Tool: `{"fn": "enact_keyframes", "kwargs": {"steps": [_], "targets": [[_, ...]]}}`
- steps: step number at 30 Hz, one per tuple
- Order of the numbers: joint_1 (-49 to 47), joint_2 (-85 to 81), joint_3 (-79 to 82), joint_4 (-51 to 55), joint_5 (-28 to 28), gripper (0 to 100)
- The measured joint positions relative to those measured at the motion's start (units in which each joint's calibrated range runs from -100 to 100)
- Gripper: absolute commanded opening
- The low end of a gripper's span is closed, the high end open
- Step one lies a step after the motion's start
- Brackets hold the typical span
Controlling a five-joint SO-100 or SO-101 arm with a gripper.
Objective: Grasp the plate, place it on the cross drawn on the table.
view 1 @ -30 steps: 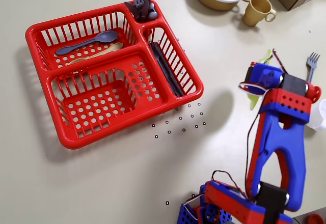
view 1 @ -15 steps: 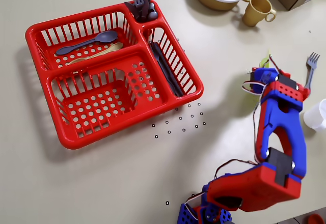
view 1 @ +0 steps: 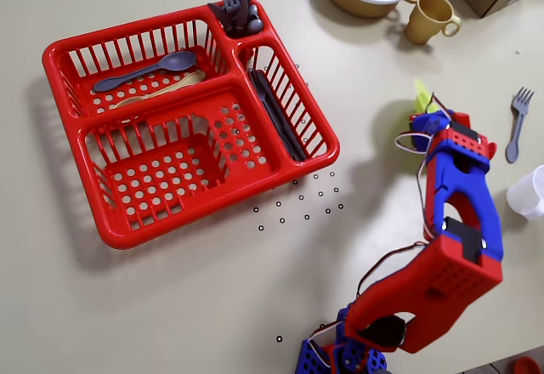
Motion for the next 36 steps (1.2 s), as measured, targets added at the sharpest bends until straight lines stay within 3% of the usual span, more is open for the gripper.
{"fn": "enact_keyframes", "kwargs": {"steps": [9, 18, 28, 36], "targets": [[-0.1, 0.7, 4.2, -0.1, 1.2, 22], [-6.9, -14.7, 22.3, -0.4, -5.8, 19], [-15.4, -30.5, 32.4, 1.5, -21.2, 14], [-23.1, -40.7, 36.3, 1.5, -37.9, 4]]}}
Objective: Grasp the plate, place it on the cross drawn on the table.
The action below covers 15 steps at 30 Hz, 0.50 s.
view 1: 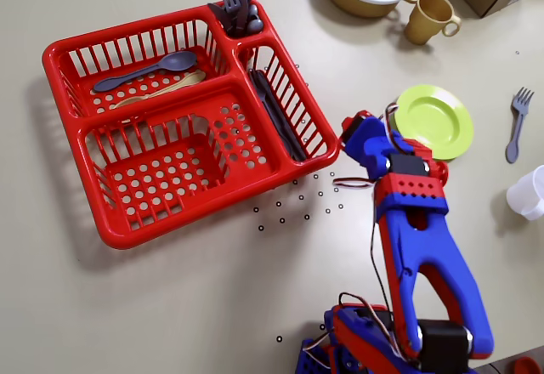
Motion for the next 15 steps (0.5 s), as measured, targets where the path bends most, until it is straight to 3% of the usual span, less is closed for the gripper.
{"fn": "enact_keyframes", "kwargs": {"steps": [8, 15], "targets": [[-6.6, -9.2, 1.6, 0.2, -15.3, 0], [-10.8, -16.6, 4.3, 0.4, -24.5, 0]]}}
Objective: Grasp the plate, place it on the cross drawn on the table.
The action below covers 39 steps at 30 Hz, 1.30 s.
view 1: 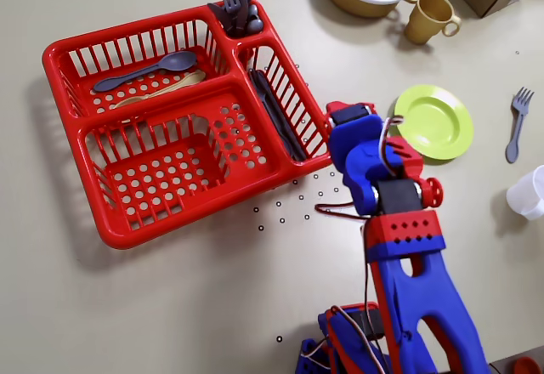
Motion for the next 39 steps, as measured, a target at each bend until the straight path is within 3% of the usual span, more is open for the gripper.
{"fn": "enact_keyframes", "kwargs": {"steps": [8, 16, 39], "targets": [[-1.9, -14.5, 11.9, 3.3, -9.2, 0], [-2.8, -24.5, 21.5, 6.7, -12.7, 0], [-5.2, -44.9, 44.3, 20.9, -14.0, 0]]}}
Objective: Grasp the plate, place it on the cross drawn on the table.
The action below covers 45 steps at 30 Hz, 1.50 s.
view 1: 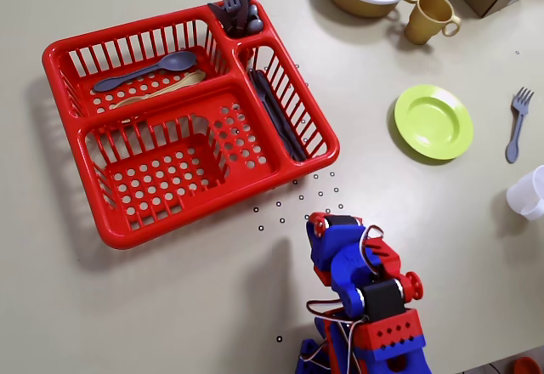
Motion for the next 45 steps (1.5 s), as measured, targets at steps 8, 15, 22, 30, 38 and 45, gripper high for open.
{"fn": "enact_keyframes", "kwargs": {"steps": [8, 15, 22, 30, 38, 45], "targets": [[0.1, -4.2, 4.3, 2.6, 0.0, 0], [1.4, -7.8, 7.0, 0.6, 1.7, 0], [1.0, -7.9, 7.9, -2.6, 2.1, 0], [1.0, -7.9, 7.9, -2.6, 2.5, 0], [1.7, -7.9, 8.0, -2.6, 2.5, 0], [1.5, -7.9, 8.0, -2.6, 2.5, 0]]}}
